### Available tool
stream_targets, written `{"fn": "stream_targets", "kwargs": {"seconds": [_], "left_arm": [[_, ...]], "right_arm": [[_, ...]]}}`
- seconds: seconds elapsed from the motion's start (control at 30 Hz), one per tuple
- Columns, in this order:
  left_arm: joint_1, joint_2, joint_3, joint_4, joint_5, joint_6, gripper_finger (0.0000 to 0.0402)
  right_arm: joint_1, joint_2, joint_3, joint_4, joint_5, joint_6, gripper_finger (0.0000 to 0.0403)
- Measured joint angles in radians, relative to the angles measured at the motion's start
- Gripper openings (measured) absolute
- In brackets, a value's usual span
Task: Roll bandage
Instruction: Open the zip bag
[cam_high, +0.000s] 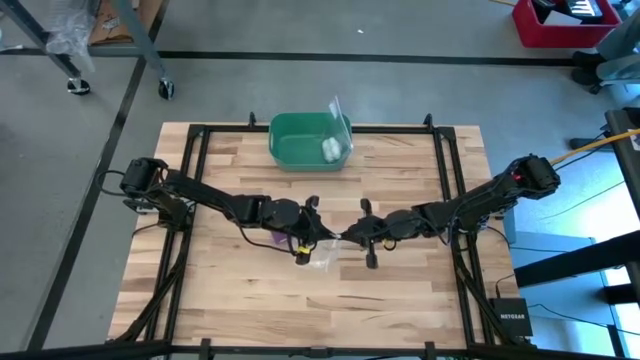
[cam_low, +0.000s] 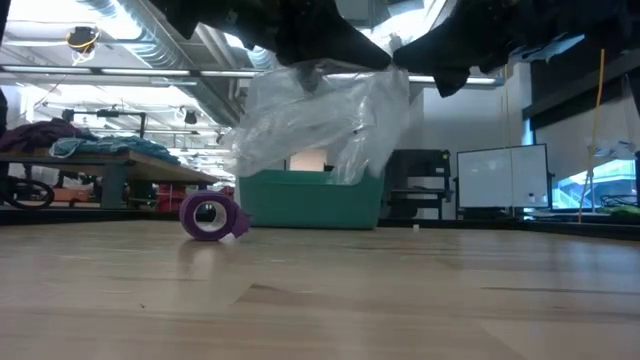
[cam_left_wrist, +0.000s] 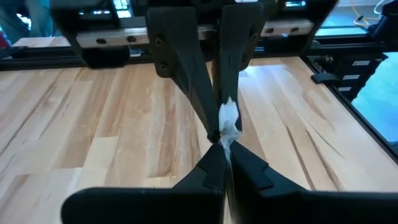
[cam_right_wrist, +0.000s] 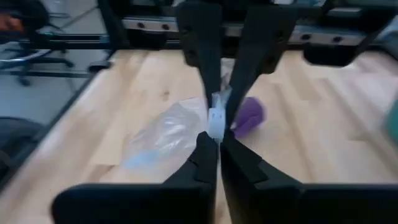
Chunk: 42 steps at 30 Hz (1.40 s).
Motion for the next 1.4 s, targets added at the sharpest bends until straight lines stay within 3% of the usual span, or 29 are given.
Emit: {"fn": "stream_targets", "kwargs": {"seconds": [0.3, 0.47, 0.77, 0.93, 1.4], "left_arm": [[0.005, -0.003, 0.003, -0.010, -0.024, -0.005, 0.0000], [0.005, -0.003, 0.003, -0.015, -0.024, -0.010, 0.0000], [0.004, -0.002, 0.003, 0.001, -0.023, -0.019, 0.0000], [0.004, -0.002, 0.003, 0.007, -0.023, -0.021, 0.0000], [0.005, 0.001, 0.002, -0.002, -0.023, -0.025, 0.0000]], "right_arm": [[0.001, -0.062, 0.064, -0.157, -0.047, 0.036, 0.0118], [0.001, -0.065, 0.072, -0.141, 0.002, 0.051, 0.0143], [0.001, -0.065, 0.072, -0.130, 0.036, 0.040, 0.0113], [0.001, -0.043, 0.073, -0.071, -0.009, 0.010, 0.0093], [0.002, -0.013, 0.075, -0.090, 0.069, -0.034, 0.0022]]}}
